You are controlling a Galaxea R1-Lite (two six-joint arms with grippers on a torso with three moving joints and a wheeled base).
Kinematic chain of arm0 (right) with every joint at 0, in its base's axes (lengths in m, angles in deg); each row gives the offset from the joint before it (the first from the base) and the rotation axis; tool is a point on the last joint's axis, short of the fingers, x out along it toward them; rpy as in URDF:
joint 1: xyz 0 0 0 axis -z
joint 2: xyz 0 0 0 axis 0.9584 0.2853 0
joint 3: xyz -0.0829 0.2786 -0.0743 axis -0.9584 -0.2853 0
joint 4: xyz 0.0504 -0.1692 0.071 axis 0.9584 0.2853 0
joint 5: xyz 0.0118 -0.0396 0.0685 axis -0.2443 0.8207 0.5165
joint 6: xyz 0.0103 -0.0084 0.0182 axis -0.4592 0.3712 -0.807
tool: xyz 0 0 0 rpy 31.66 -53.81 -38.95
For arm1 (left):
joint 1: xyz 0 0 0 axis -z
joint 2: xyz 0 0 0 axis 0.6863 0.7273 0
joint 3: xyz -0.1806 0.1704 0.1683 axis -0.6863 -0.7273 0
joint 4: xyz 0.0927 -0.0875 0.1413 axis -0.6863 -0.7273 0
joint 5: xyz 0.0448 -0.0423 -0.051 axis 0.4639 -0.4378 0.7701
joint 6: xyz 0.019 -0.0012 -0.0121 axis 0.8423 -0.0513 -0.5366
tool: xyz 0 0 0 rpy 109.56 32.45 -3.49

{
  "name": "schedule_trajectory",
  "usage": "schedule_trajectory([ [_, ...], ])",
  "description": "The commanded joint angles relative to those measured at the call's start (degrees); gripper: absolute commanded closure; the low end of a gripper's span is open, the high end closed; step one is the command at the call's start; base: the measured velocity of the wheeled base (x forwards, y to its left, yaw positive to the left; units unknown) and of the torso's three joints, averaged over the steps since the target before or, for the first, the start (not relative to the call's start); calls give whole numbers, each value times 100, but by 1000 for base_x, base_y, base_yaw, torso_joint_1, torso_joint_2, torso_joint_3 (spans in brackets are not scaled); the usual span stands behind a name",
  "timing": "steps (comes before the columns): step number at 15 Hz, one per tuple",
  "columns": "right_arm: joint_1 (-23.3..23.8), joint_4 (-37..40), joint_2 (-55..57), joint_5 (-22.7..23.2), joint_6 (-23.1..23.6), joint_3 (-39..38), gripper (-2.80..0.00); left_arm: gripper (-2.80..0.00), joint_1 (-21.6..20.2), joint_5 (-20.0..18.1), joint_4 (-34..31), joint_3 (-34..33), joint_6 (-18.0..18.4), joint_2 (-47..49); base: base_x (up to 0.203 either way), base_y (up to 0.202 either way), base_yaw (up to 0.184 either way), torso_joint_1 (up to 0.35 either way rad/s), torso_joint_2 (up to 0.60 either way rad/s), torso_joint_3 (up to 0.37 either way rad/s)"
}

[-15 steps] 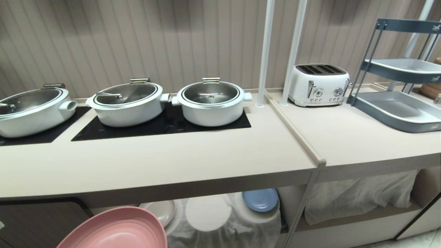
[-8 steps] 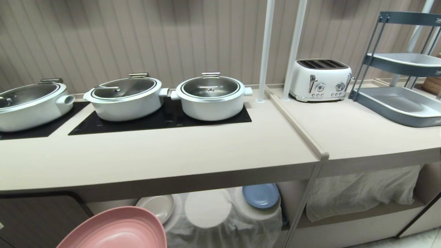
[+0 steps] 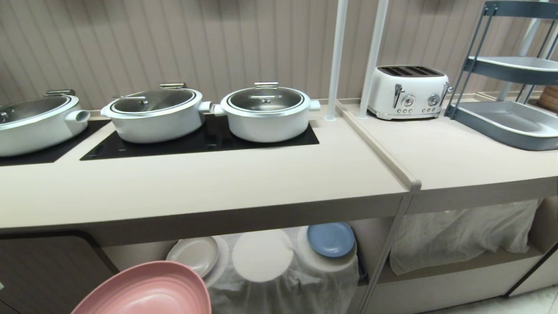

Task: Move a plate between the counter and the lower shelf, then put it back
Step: Put the plate in the cupboard

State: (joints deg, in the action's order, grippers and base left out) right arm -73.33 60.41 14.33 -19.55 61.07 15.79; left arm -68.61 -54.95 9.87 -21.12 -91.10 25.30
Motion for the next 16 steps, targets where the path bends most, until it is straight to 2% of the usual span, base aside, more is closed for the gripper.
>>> schedule_trajectory([
  [1, -1, -5, 0, 2, 2, 0, 0, 0, -4, -11, -40, 2, -4, -2, 0, 0, 0, -178, 373, 206],
  [16, -1, 4, 0, 2, 2, 0, 0, 0, -4, -16, -36, 2, -4, -2, 0, 0, 0, -228, 511, 278],
])
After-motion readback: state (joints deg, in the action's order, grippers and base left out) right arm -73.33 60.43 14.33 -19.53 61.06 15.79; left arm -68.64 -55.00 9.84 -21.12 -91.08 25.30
